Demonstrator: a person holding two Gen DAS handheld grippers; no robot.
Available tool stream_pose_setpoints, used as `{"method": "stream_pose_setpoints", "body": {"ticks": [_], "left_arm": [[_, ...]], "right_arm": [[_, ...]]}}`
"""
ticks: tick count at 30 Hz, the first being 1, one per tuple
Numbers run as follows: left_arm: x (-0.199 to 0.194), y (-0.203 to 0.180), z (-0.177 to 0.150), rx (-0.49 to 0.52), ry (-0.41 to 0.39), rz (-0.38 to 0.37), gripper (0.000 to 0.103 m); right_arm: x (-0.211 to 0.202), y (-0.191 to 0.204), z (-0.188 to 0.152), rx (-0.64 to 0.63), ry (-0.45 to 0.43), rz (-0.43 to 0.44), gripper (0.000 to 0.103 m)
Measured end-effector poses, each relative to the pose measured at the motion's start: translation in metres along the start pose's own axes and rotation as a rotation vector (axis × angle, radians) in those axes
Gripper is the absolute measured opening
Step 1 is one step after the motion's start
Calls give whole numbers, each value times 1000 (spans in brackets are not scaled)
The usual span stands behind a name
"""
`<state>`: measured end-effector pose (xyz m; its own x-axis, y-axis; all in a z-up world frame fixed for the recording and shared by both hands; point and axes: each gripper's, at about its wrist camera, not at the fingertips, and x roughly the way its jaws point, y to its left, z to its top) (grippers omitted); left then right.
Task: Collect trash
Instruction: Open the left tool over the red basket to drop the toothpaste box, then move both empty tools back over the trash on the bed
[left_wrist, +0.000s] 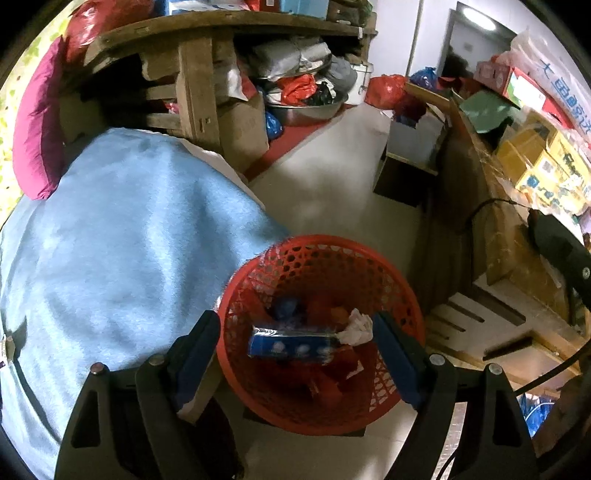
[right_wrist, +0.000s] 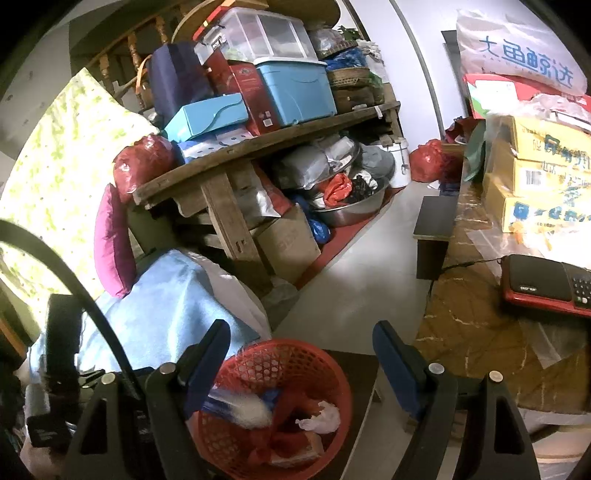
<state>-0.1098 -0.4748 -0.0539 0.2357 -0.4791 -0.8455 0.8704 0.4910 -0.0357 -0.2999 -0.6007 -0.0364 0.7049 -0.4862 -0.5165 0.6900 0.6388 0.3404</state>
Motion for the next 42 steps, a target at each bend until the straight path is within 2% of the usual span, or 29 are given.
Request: {"method": "stream_pose_setpoints", "body": {"ticks": [7, 17, 24, 30, 38, 42], "left_arm": [[-13, 8, -5, 11, -13, -6, 85], [-53, 98, -41, -175, -72, 57, 85], [-87, 182, -86, -342, -134, 126, 85], [-119, 256, -138, -502, -187, 218, 85], [-160, 365, -218, -761, -244, 362, 85], [-173, 402, -250, -866, -269, 430, 85]], "right_arm": [[1, 10, 1, -21, 6, 13, 82], [14, 61, -1, -105, 45, 90, 82], [17, 133, -4, -236, 64, 188, 85], [21, 204, -16, -367, 104, 295, 85], [38, 315, -48, -555, 206, 480, 85], [52, 368, -65, -627, 254, 556, 85]]}}
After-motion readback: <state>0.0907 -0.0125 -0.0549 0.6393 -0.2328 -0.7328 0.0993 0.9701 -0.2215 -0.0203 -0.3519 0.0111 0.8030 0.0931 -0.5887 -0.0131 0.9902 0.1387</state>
